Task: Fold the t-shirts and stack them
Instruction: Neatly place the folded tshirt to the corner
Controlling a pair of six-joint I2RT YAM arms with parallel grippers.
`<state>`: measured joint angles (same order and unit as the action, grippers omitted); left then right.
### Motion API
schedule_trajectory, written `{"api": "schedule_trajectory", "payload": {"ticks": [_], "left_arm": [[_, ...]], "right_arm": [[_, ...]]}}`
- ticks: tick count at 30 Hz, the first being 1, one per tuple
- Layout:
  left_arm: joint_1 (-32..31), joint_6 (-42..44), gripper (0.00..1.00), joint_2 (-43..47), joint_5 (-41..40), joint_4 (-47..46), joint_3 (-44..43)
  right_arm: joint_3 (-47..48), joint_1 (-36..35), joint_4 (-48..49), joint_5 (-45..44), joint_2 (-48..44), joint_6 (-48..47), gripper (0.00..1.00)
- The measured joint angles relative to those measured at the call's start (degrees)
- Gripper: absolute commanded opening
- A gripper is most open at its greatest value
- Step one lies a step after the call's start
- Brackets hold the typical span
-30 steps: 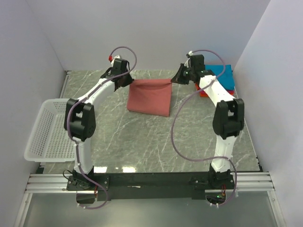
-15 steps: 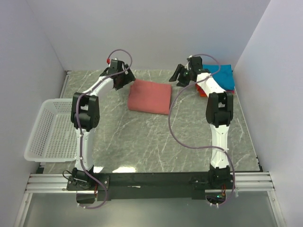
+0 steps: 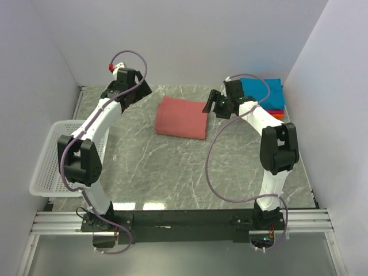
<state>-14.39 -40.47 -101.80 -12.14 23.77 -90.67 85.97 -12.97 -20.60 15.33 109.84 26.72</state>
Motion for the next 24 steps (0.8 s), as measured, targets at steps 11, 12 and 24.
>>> {"api": "schedule_trajectory", "payload": {"ticks": [11, 12, 24], "left_arm": [[0.07, 0.94, 0.99, 4.07, 0.33, 3.91, 8.28], [0.07, 0.98, 0.99, 4.83, 0.81, 3.87, 9.29], [0.07, 1.92, 0.99, 13.46, 3.8, -0.61, 15.89]], "right_arm": [[7.8, -5.25, -3.19, -7.93, 11.43, 0.9, 0.74], [8.57, -5.57, -4.02, -8.39, 12.61, 1.2, 0.73], [18.45, -8.72, -11.61, -12.59, 20.61, 3.54, 0.5]]}}
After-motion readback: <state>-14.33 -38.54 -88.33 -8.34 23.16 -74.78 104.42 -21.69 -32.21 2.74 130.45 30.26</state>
